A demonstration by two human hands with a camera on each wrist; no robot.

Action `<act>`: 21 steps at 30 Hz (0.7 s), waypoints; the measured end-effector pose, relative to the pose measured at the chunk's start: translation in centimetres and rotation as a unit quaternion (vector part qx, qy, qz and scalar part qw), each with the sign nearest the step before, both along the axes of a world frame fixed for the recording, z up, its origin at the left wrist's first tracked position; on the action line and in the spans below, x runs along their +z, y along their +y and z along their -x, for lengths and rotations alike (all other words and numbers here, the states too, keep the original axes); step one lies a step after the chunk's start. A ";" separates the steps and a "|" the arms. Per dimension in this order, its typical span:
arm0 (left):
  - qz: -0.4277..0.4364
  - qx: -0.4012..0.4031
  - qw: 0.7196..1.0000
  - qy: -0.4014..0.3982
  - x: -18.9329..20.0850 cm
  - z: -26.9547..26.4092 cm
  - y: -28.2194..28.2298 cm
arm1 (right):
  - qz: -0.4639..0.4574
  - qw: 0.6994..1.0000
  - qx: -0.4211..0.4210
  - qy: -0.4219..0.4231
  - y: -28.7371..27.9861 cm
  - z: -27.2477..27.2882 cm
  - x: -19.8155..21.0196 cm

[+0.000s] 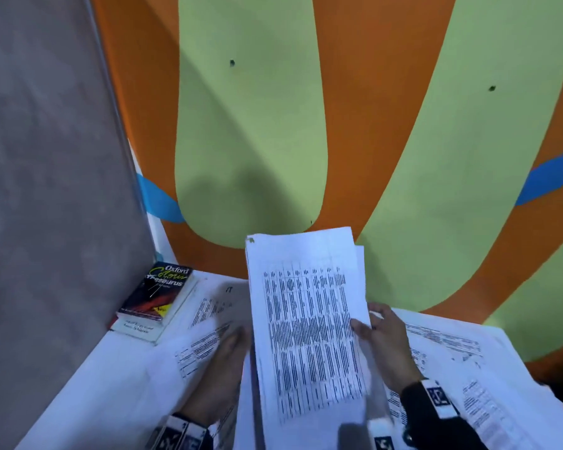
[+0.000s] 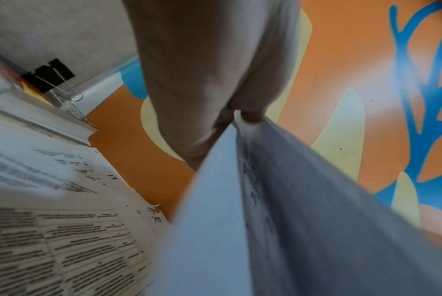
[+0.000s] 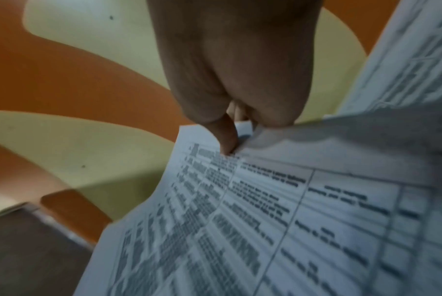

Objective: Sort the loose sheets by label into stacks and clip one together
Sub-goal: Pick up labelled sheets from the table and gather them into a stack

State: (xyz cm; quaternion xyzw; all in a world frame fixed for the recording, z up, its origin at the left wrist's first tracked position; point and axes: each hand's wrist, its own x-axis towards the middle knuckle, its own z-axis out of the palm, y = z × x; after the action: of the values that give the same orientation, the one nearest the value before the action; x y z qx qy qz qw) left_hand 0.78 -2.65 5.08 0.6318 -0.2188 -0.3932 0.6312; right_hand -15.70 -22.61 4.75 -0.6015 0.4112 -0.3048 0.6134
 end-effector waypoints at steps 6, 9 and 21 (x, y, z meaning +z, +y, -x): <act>0.069 0.102 0.967 -0.223 3.5 0.2 -2.7 | 0.186 0.967 -0.097 -0.143 1.7 -0.6 3.9; 0.099 0.154 0.931 -0.317 5.2 0.5 -3.8 | 0.261 0.946 -0.100 -0.167 2.4 -0.7 4.9; 0.072 0.181 0.928 -0.319 3.3 1.5 -4.7 | 0.268 0.958 -0.060 -0.077 3.7 -0.8 3.0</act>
State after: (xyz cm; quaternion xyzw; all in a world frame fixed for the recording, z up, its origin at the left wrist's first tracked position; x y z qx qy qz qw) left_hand -0.70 -7.36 8.42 0.7059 -0.3179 -0.0334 0.6321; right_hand -14.94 -18.88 7.77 -0.6929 0.3008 -0.4856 0.4400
